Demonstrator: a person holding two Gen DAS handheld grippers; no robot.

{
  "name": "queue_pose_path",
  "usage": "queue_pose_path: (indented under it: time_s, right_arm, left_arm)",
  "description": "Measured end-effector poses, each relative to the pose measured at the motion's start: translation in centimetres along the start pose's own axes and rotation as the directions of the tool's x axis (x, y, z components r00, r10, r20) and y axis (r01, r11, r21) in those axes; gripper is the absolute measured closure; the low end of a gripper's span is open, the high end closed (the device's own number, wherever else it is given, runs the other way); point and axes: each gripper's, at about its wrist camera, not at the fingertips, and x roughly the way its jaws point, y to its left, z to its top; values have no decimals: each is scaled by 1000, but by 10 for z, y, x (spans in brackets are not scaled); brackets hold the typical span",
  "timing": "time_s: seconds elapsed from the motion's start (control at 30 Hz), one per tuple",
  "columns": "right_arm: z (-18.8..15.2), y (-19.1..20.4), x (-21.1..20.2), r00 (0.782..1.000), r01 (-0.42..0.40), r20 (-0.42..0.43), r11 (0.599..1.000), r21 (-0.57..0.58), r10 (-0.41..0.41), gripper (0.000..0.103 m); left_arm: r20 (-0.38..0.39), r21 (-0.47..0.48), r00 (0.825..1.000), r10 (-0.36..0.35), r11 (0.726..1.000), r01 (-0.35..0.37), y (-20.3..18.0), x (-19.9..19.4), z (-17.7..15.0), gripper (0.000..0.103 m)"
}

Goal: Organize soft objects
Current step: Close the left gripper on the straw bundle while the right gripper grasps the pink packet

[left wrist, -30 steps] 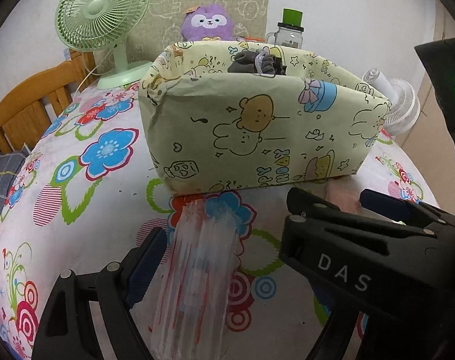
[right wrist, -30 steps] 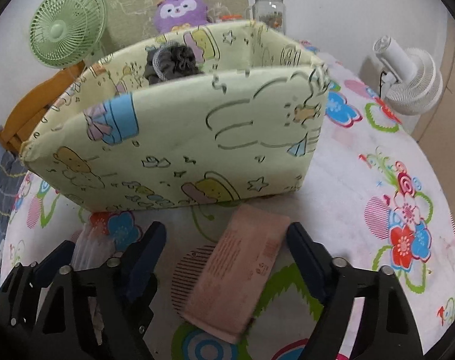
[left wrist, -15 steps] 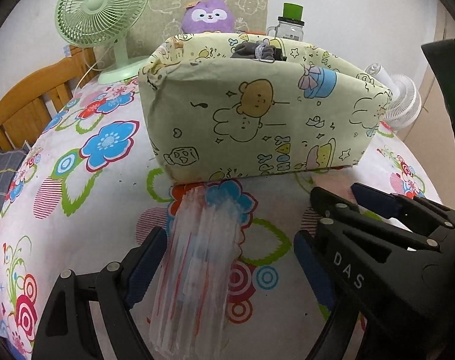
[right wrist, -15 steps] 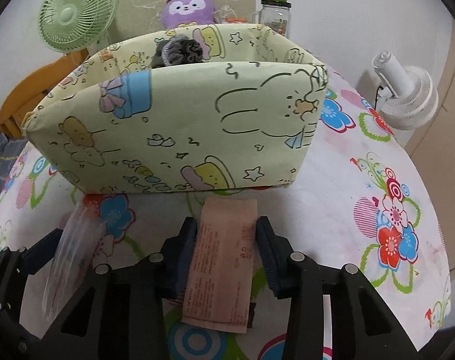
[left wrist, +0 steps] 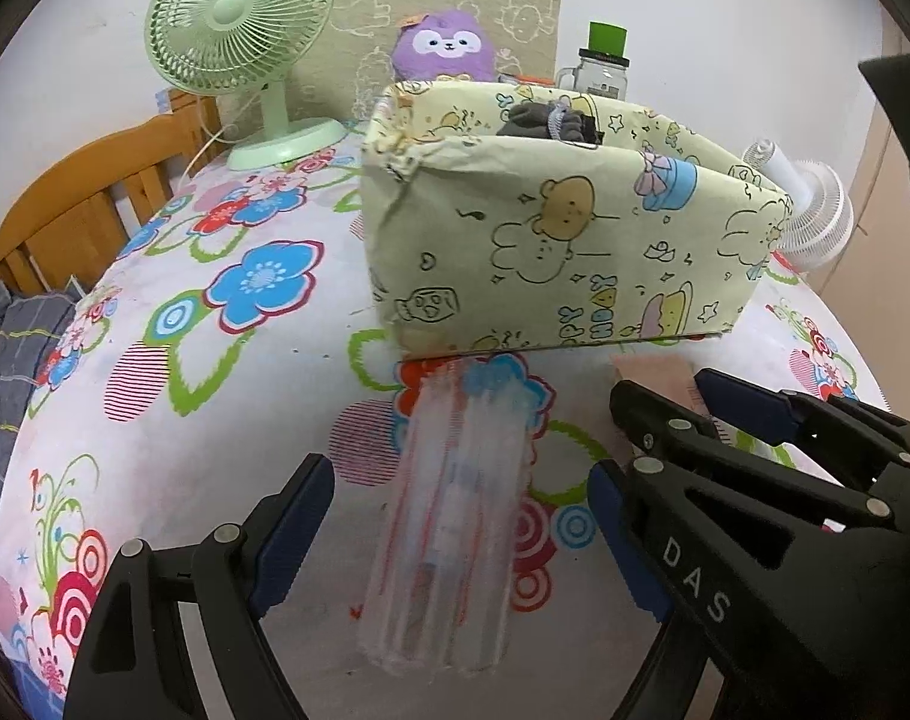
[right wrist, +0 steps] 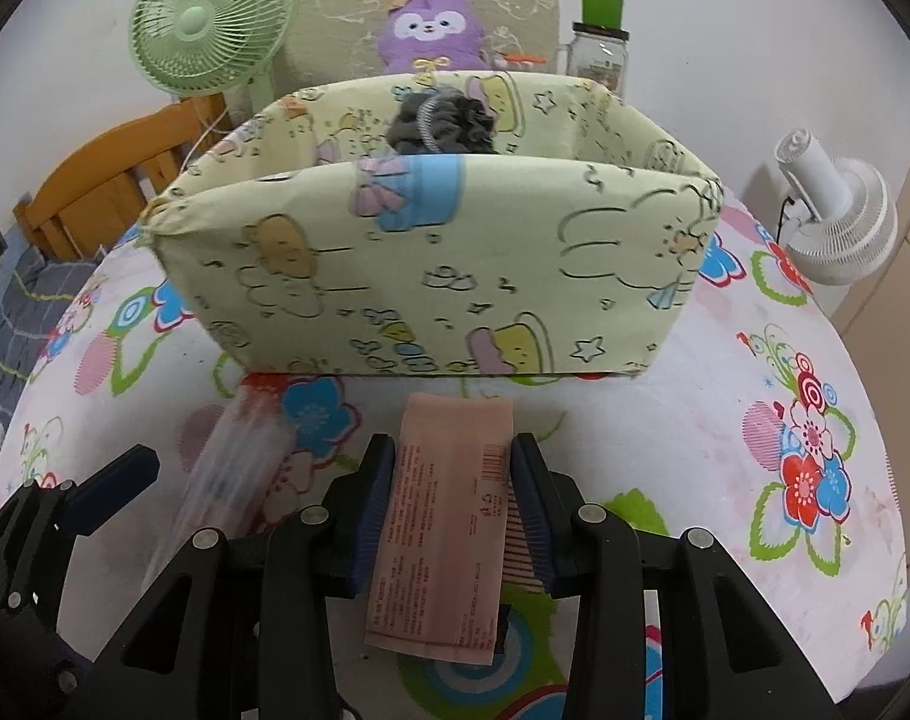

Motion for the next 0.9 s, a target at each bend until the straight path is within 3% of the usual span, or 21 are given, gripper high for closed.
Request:
queue_pose_path:
  time_s: [0.2, 0.3, 0.57, 0.67, 0.83, 0.9]
  right_arm:
    - [-2, 10, 1, 1000, -14, -9, 1000, -12, 14, 60]
    - [-2, 12, 3, 1000, -15, -13, 1000, -15, 15, 60]
    - [1, 9, 7, 1000, 0, -21, 1000, -4, 0, 60]
    - [2, 8, 8, 1000, 1, -21, 1000, 2, -1, 60]
    - [2, 5, 7, 1000, -3, -21, 1000, 11, 3, 60]
    - [2, 5, 6, 1000, -2, -17, 1000, 9, 2, 60]
  left_arm:
    - [-8, -9, 1000, 8, 1000, -8, 9, 2, -4, 18]
    - [-15, -13, 1000, 8, 1000, -8, 12, 6, -4, 28]
    - [-12, 1, 1000, 1, 1000, -1, 8, 10, -2, 40]
    - [-11, 6, 1000, 1, 1000, -1, 7, 11, 0, 47]
    - [-13, 19, 1000, -17, 1000, 17, 3, 8, 0, 69]
    - [-9, 12, 1000, -18, 1000, 18, 2, 7, 0, 72]
